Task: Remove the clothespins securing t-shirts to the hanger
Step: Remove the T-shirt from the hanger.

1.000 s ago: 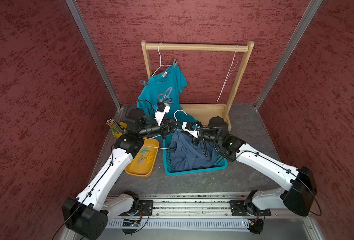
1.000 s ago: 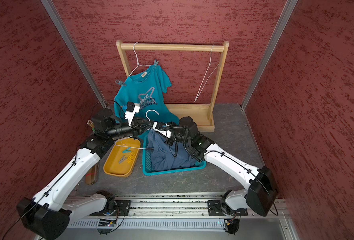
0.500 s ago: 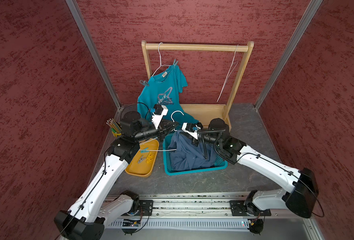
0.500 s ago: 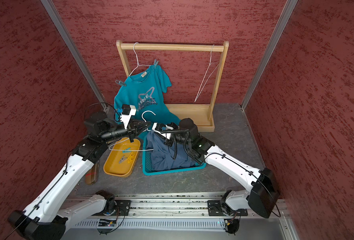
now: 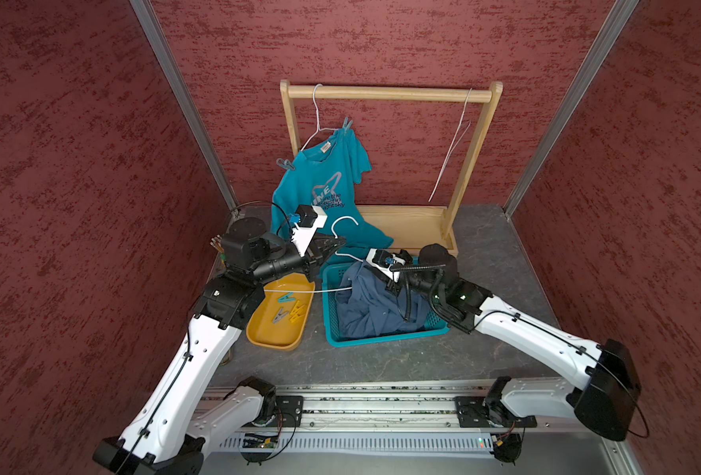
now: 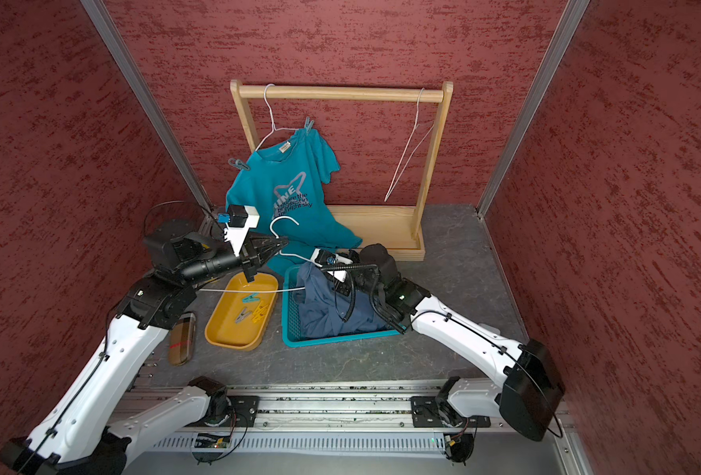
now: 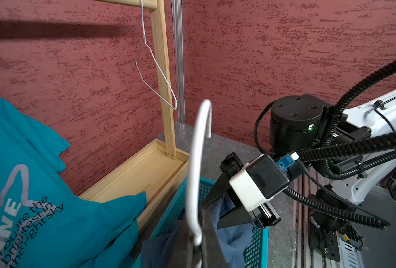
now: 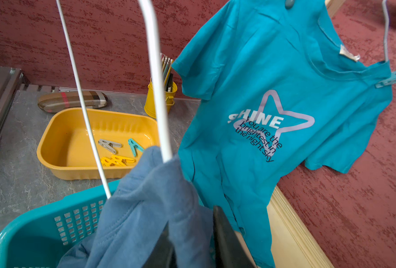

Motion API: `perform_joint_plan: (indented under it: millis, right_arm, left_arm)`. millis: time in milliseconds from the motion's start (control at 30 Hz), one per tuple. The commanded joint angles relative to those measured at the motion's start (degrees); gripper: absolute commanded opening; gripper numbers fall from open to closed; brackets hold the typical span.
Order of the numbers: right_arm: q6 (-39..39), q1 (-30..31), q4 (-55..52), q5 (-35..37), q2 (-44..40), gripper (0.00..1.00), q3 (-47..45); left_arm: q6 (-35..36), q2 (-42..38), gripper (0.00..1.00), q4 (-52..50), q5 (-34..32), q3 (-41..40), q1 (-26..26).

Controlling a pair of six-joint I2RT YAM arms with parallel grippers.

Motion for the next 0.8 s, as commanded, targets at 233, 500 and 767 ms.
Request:
perform_joint_plan:
  millis: [233,500,767]
  right_arm:
    - [-1.31,-0.39,-4.1,6.32,-4.48,0.3,-2.31]
    - [-1.21,-0.69,-7.2,8.58,-7.32,0.31,-3.99]
    - [-0.78,-1.12,-10.27,12.06,-10.61,0.31,-5.48]
  left_arm:
    - [10.98,-5.13,0.0,-10.46,-6.42,5.8,0.22]
    - [15.31,-9.4,0.0,-14.68,-9.47,6.56,0.43]
    - [20.17,-11.71,0.0,-21.31,-11.44,9.77,0.52]
